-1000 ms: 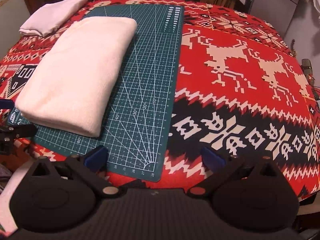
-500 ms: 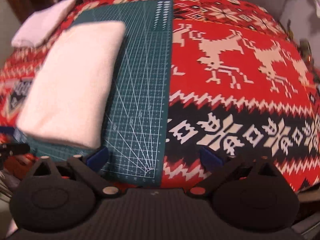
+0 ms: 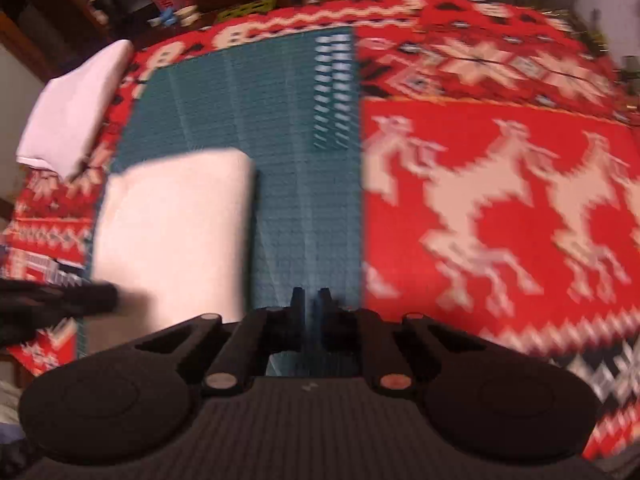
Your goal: Fold clothes
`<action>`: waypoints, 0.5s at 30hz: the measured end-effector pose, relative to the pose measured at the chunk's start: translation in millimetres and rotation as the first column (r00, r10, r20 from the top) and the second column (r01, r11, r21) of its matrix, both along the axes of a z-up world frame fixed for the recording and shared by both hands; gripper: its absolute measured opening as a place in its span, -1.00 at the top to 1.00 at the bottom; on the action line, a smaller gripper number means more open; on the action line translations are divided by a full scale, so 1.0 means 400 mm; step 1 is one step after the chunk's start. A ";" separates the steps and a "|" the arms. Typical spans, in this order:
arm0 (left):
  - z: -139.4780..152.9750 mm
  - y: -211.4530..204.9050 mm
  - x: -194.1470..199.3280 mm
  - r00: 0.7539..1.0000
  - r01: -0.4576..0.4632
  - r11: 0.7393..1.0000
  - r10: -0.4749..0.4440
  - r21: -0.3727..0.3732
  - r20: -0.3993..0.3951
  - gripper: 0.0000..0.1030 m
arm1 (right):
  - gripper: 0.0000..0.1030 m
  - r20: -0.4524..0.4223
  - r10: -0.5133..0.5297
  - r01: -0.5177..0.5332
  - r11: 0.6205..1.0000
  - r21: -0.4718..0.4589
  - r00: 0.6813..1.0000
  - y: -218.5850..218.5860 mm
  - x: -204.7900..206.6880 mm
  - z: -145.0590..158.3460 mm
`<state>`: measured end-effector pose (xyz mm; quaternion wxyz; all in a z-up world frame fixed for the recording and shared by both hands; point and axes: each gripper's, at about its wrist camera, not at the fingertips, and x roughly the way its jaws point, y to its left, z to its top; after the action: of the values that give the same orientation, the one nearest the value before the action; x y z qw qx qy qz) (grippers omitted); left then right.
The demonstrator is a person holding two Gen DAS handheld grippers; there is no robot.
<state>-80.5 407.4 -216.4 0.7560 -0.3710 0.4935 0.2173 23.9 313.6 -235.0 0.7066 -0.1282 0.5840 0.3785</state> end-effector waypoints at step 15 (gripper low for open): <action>-0.063 0.057 0.001 0.996 -0.076 0.987 0.081 -0.141 0.028 0.99 | 0.99 -0.069 0.161 -0.165 0.984 -0.070 0.985 0.123 -0.031 -0.051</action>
<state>-80.0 430.4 -241.4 0.7273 -0.4459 0.4797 0.2054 11.4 362.8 -255.3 0.6492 -0.1902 0.6073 0.4166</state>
